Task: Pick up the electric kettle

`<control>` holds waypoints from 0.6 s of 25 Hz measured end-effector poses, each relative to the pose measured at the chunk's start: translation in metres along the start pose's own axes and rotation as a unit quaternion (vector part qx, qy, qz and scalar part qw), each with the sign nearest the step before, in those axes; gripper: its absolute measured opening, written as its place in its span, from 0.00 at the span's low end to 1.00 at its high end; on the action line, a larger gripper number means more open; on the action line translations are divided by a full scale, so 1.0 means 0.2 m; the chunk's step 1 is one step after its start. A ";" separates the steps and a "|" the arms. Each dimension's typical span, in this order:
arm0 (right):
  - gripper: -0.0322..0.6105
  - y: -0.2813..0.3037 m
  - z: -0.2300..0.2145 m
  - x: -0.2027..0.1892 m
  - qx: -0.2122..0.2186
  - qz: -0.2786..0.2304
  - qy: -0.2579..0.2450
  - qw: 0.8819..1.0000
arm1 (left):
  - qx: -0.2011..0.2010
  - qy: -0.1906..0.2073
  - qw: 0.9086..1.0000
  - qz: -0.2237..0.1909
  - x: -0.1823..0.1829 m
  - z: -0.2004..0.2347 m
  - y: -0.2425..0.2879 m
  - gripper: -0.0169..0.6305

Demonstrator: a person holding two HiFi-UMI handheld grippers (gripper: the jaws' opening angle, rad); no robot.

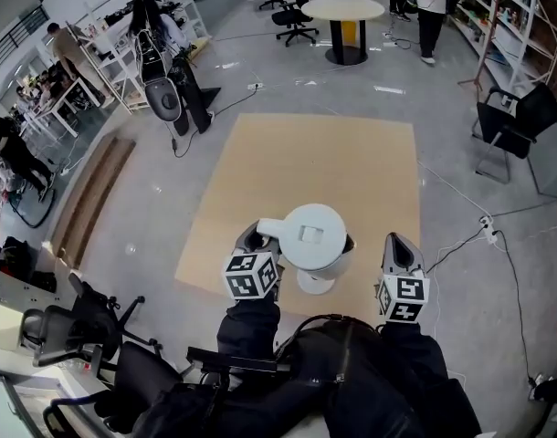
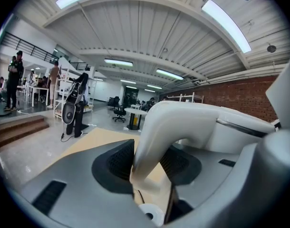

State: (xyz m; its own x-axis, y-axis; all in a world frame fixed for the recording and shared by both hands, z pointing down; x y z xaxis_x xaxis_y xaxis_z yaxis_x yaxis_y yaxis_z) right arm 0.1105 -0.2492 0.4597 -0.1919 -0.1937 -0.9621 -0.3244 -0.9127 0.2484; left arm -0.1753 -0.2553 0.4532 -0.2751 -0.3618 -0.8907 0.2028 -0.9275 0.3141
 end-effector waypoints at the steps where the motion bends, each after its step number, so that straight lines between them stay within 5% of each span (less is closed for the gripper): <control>1: 0.05 0.00 0.00 0.00 -0.001 -0.001 0.000 1.000 | 0.000 0.001 1.000 0.001 0.00 0.00 0.00 0.27; 15: 0.05 0.01 0.01 -0.03 -0.011 0.003 -0.003 1.000 | 0.000 0.002 1.000 0.006 -0.04 0.02 0.03 0.27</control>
State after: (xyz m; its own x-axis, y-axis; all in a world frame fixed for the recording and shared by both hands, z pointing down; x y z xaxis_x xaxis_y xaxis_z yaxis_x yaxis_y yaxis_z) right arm 0.1099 -0.2494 0.4651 -0.1990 -0.1968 -0.9600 -0.3036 -0.9191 0.2513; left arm -0.1749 -0.2580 0.4636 -0.2691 -0.3724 -0.8882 0.2067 -0.9231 0.3244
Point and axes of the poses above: the fingertips, and each gripper's own axes: y forward along the fingers, z to its left, x out of its top, the point moved 1 cm from there along -y, backward along the fingers, and after that the axes turned 9 degrees about -y, right-handed, at the moved point
